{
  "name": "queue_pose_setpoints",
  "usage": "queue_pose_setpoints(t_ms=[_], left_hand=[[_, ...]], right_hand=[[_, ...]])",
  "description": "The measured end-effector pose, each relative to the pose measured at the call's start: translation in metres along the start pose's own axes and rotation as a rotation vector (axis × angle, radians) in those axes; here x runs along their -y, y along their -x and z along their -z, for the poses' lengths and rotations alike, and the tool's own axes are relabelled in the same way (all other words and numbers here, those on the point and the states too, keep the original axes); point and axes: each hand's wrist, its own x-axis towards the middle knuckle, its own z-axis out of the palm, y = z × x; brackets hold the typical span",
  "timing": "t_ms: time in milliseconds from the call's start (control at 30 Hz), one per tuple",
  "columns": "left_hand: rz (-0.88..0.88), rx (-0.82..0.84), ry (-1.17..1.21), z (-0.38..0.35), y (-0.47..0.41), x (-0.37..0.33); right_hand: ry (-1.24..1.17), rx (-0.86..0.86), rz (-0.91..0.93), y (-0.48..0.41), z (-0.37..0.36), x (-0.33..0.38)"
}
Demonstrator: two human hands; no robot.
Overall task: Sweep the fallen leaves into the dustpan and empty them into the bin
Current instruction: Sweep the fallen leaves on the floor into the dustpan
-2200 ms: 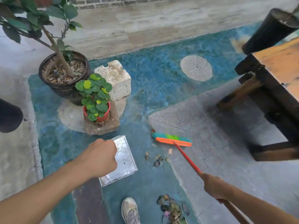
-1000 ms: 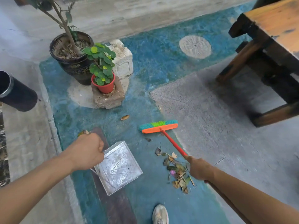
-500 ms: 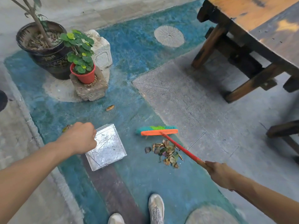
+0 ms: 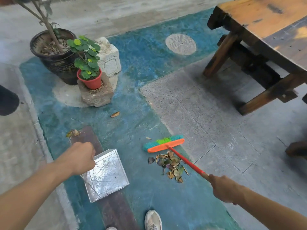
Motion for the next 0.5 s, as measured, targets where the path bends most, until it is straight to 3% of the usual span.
queue_pose_setpoints(t_ms=[233, 400, 500], left_hand=[[0.079, -0.022, 0.021, -0.008, 0.004, 0.01], [0.186, 0.002, 0.131, -0.001, 0.018, 0.015], [0.245, 0.047, 0.218, 0.007, 0.036, 0.02]], right_hand=[[-0.059, -0.039, 0.073, 0.044, 0.022, -0.062], [-0.047, -0.076, 0.2, 0.028, 0.066, -0.009], [0.013, -0.084, 0.32, 0.007, 0.095, 0.06]])
